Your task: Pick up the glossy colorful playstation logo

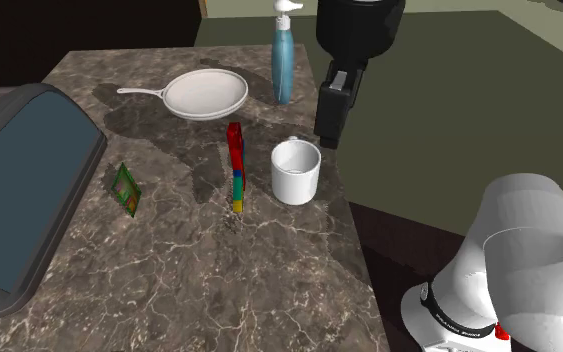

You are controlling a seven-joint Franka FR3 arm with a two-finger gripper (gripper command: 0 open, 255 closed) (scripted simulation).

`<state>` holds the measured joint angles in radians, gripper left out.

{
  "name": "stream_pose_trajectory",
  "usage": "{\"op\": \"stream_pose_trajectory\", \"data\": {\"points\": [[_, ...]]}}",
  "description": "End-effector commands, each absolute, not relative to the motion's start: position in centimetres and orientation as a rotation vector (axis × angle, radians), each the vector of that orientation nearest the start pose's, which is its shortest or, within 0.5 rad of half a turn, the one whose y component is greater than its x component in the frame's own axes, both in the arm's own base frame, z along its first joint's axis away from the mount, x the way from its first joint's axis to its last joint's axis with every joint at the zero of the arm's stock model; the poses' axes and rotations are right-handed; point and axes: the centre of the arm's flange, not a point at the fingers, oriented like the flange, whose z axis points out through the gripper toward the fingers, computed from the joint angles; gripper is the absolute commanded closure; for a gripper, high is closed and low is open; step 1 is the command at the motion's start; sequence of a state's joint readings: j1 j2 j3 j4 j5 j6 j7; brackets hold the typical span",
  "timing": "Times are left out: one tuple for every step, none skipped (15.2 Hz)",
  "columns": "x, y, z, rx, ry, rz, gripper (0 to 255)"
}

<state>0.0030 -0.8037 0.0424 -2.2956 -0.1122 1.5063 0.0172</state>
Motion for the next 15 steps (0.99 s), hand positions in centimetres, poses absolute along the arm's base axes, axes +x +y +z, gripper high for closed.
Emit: {"op": "stream_pose_trajectory", "data": {"points": [[29.6, 0.6, 61.9, -3.283, -0.012, -0.029, 0], [30.2, 1.1, 61.0, -3.279, 0.103, -0.046, 0], [30.9, 1.6, 60.1, -3.27, 0.218, -0.062, 0], [31.7, 2.1, 59.2, -3.257, 0.332, -0.079, 0], [32.5, 2.5, 58.3, -3.24, 0.445, -0.095, 0], [33.3, 2.9, 57.4, -3.218, 0.558, -0.111, 0], [34.2, 3.2, 56.6, -3.193, 0.67, -0.127, 0], [35.1, 3.4, 55.7, -3.163, 0.78, -0.143, 0], [36.0, 3.6, 54.9, -3.129, 0.89, -0.158, 0], [37.0, 3.8, 54.1, -3.091, 0.997, -0.173, 0], [37.9, 3.8, 53.3, -3.05, 1.104, -0.188, 0], [38.9, 3.8, 52.5, -3.004, 1.208, -0.203, 0], [39.9, 3.7, 51.7, -2.955, 1.311, -0.217, 0], [40.9, 3.6, 51.0, -2.902, 1.411, -0.232, 0], [41.9, 3.4, 50.2, -2.846, 1.51, -0.245, 0]]}}
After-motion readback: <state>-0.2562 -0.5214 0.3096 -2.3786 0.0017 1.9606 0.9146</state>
